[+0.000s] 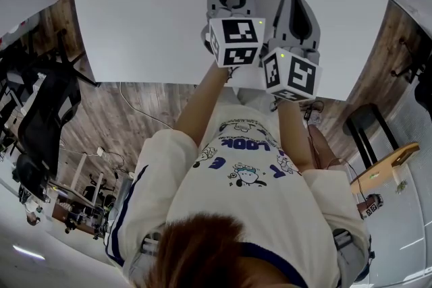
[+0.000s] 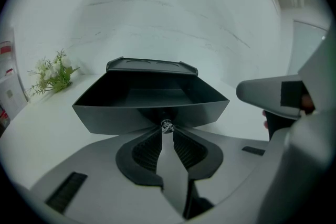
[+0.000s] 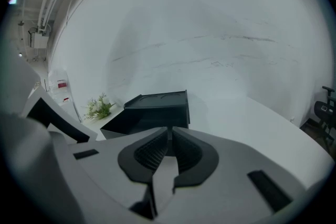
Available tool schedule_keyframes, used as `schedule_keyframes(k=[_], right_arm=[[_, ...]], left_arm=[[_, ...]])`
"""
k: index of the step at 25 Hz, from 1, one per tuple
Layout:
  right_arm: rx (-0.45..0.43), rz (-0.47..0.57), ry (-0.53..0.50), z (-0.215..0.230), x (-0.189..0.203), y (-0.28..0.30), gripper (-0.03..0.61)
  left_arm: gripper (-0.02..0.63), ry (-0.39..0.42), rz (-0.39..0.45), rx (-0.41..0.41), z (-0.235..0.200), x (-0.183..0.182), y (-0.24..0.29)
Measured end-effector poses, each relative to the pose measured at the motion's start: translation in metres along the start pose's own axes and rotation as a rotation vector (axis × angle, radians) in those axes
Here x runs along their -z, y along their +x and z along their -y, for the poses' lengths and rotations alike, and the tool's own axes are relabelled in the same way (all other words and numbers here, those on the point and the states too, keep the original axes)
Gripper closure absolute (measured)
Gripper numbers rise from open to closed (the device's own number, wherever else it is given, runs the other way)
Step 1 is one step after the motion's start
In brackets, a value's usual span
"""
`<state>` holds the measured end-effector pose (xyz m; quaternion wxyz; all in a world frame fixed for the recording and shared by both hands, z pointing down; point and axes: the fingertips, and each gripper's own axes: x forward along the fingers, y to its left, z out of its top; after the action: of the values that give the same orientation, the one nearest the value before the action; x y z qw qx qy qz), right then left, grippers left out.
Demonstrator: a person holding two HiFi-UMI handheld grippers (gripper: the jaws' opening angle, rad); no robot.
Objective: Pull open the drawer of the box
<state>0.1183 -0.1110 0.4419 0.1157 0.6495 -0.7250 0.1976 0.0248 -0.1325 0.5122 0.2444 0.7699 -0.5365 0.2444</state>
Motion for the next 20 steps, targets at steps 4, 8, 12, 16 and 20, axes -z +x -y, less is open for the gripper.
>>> schedule_keyframes(k=[4, 8, 12, 16, 20], right_arm=[[-0.003, 0.000, -0.001, -0.001, 0.001, -0.001, 0.534], [-0.001, 0.004, -0.002, -0.002, 0.000, -0.001, 0.534], [-0.001, 0.014, -0.006, -0.002, -0.004, -0.001, 0.534], [0.006, 0.027, -0.009, -0.003, -0.010, -0.004, 0.534], [0.004, 0.048, -0.016, -0.007, -0.020, -0.007, 0.534]], left_arm=[[0.538, 0.001, 0.004, -0.009, 0.000, 0.000, 0.000], [0.538, -0.006, 0.004, -0.017, -0.002, 0.001, 0.001], [0.529, -0.040, 0.029, 0.013, 0.000, -0.001, -0.001], [0.520, -0.038, 0.043, 0.030, 0.002, -0.006, -0.008], [0.520, -0.052, 0.065, 0.032, 0.003, -0.014, -0.022]])
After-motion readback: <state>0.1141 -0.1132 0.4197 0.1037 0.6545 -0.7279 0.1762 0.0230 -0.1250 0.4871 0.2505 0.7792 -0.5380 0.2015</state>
